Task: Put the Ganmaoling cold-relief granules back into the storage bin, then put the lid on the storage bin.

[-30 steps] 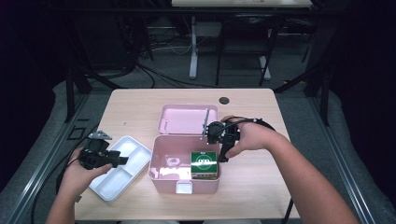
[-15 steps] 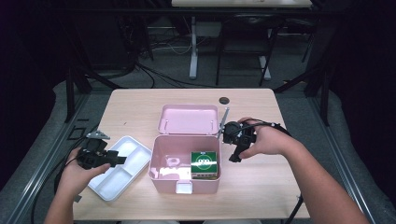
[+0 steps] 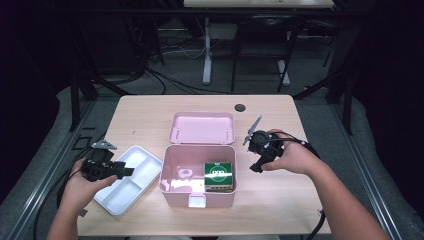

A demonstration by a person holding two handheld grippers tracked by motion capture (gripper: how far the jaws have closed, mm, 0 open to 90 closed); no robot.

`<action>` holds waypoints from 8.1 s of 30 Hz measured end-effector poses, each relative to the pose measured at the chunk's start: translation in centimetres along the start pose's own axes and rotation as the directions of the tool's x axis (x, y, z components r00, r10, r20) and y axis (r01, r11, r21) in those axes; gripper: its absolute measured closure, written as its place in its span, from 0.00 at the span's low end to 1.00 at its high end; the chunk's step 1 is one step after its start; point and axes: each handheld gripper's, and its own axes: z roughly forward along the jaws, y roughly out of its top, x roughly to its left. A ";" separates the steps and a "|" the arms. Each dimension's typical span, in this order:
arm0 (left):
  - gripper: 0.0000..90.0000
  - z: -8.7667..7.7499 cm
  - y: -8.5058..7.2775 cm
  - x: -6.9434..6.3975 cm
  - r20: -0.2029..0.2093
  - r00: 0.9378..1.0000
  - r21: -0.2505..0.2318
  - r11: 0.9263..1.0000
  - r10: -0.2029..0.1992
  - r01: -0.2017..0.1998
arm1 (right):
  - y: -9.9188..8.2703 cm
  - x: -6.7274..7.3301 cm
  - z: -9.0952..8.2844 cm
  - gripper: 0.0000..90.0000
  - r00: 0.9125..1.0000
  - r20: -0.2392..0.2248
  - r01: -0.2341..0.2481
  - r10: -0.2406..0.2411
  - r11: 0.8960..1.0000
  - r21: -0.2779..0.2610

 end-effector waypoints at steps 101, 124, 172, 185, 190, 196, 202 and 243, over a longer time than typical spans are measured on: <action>0.99 9.1 0.5 3.5 -0.086 0.989 0.556 0.830 0.121 -0.053 | -11.3 2.0 5.2 0.51 0.823 -0.042 -0.484 0.567 0.660 -0.574; 0.99 1.5 4.4 2.8 -0.068 0.977 0.452 0.879 0.204 -0.153 | -11.3 2.0 4.7 0.51 0.820 -0.060 -0.489 0.569 0.641 -0.592; 0.99 -2.3 13.5 -7.9 0.151 0.761 0.465 0.634 0.631 -0.618 | -11.2 2.2 5.4 0.50 0.813 -0.087 -0.508 0.576 0.626 -0.591; 0.99 -0.2 15.0 -11.5 0.206 0.705 0.434 0.582 0.679 -0.687 | -11.4 2.1 5.3 0.50 0.809 -0.092 -0.512 0.581 0.618 -0.597; 0.99 0.8 15.4 -13.0 0.225 0.678 0.411 0.563 0.700 -0.717 | -11.5 2.1 5.3 0.50 0.805 -0.101 -0.517 0.584 0.608 -0.603; 0.99 2.2 16.0 -14.7 0.260 0.653 0.401 0.536 0.711 -0.743 | -11.7 2.0 5.4 0.50 0.802 -0.099 -0.519 0.589 0.606 -0.603; 0.99 3.5 16.1 -15.7 0.263 0.630 0.392 0.515 0.731 -0.762 | -11.7 2.0 5.4 0.50 0.802 -0.103 -0.520 0.589 0.602 -0.606; 0.99 8.4 15.0 -19.2 0.327 0.523 0.368 0.403 0.787 -0.838 | -11.7 2.0 5.9 0.50 0.799 -0.110 -0.531 0.591 0.607 -0.591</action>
